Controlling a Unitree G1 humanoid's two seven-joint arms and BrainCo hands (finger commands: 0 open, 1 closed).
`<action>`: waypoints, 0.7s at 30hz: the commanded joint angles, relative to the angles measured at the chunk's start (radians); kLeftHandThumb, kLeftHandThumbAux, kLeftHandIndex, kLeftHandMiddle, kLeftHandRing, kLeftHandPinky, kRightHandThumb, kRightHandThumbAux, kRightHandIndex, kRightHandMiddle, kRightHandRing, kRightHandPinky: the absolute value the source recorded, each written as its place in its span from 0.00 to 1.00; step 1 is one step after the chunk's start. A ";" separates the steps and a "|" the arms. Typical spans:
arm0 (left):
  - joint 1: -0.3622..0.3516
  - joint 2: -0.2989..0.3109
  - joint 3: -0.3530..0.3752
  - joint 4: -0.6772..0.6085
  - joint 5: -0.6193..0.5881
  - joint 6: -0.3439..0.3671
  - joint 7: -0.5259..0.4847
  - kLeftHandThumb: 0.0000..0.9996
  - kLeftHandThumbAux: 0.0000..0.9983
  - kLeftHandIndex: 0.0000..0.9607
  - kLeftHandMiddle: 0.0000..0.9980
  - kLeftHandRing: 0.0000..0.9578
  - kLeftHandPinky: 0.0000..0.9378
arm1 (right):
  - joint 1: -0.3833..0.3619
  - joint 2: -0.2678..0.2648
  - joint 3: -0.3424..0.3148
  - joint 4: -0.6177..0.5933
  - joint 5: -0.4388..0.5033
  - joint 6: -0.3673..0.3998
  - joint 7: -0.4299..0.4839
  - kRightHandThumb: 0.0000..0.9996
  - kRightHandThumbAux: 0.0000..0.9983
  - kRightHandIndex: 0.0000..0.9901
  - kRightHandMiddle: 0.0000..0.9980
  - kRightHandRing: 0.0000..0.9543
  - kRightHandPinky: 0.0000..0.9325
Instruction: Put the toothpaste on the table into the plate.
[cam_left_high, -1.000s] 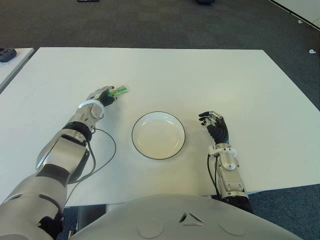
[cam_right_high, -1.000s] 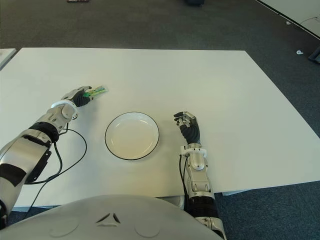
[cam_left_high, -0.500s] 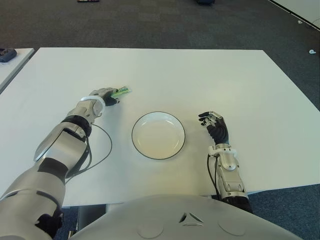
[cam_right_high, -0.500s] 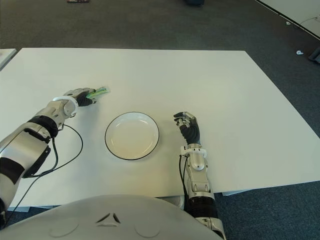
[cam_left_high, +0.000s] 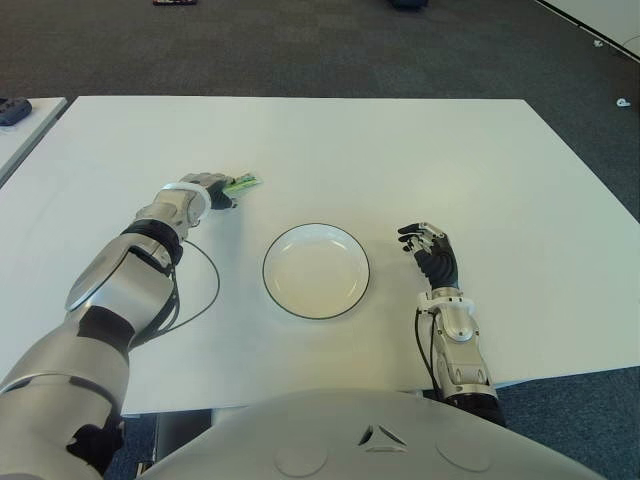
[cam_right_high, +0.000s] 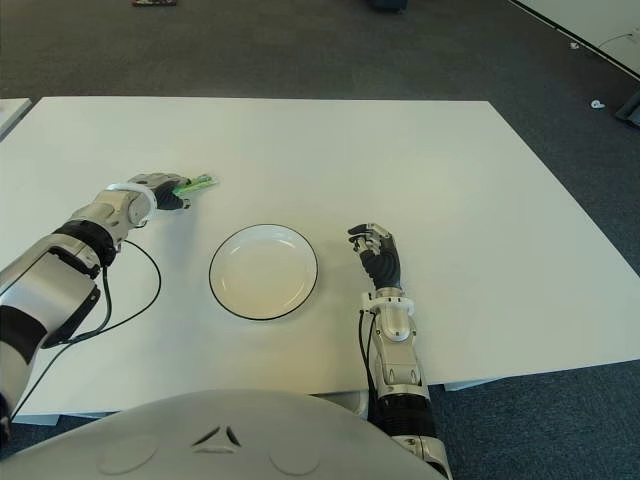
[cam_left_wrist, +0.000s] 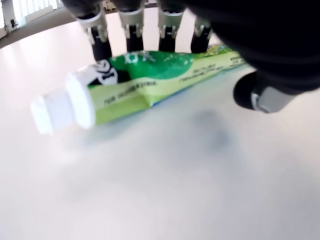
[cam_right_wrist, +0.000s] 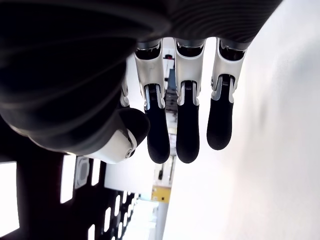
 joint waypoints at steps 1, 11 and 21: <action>0.027 -0.011 -0.003 0.029 -0.001 0.014 -0.067 0.59 0.38 0.00 0.00 0.03 0.16 | 0.005 0.002 -0.003 -0.001 0.017 0.001 0.001 0.71 0.73 0.43 0.43 0.45 0.48; 0.018 -0.002 -0.007 0.030 0.002 0.000 -0.091 0.59 0.37 0.00 0.00 0.04 0.16 | 0.010 0.002 -0.002 -0.011 0.008 0.012 -0.003 0.71 0.73 0.43 0.43 0.45 0.48; 0.016 0.005 -0.014 0.037 0.005 0.005 -0.073 0.60 0.36 0.01 0.02 0.06 0.19 | 0.014 0.002 0.000 -0.021 0.011 0.021 0.001 0.71 0.73 0.43 0.44 0.45 0.48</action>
